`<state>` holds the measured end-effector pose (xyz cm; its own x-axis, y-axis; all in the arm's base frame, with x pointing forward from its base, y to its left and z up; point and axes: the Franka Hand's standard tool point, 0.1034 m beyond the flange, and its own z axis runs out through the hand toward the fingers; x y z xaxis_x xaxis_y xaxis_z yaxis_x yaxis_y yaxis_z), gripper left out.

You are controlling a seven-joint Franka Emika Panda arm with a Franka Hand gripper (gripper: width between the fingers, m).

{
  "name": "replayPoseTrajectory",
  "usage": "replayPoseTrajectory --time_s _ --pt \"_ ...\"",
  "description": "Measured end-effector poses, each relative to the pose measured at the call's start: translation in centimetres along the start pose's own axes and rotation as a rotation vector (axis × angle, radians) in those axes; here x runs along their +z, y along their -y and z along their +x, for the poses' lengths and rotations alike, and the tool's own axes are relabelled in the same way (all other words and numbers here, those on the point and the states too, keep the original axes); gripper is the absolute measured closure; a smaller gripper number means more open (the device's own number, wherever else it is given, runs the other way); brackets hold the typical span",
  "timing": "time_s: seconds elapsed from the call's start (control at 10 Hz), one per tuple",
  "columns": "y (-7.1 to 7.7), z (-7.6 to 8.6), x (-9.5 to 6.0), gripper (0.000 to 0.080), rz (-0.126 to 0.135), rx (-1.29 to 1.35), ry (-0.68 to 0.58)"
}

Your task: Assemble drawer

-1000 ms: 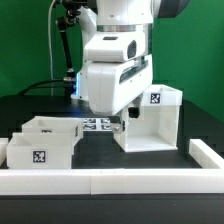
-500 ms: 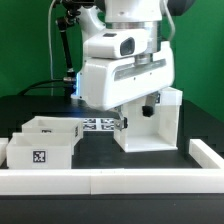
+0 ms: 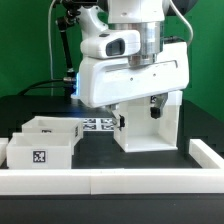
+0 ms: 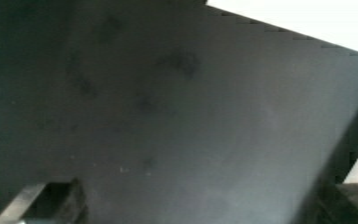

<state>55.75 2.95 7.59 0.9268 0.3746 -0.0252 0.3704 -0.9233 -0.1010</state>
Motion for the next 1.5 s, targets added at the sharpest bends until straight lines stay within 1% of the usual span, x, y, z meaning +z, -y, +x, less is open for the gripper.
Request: replayPoseTrajectory --time_s 0.1,0.2,0.3,0.4,0.6,0.7,0.9,1.0,1.1,1.4,1.5 --pt "0.3 0.0 -0.3 0.015 -0.008 0.151 -0.034" --pt "1.5 -0.6 -0.8 0.015 -0.022 0.278 -0.069" --pt "2.8 -1.4 -1.2 0.015 -0.028 0.268 -0.071" --pt "3.7 -1.6 -1.9 0.015 -0.031 0.27 -0.075" --pt "4.6 -2.0 -3.5 0.015 -0.038 0.263 -0.088" --pt "5.4 -2.3 -4.4 0.015 -0.043 0.254 -0.097" --pt "7.1 -2.9 -5.5 0.015 -0.048 0.241 -0.109" --pt "7.5 -3.4 -5.5 0.015 -0.042 0.258 -0.109" --pt "7.8 -4.1 -5.1 0.015 -0.031 0.274 -0.099" --pt "7.8 -4.0 -5.1 0.015 -0.03 0.273 -0.099" --pt "8.0 -4.2 -5.0 0.015 -0.032 0.275 -0.103"
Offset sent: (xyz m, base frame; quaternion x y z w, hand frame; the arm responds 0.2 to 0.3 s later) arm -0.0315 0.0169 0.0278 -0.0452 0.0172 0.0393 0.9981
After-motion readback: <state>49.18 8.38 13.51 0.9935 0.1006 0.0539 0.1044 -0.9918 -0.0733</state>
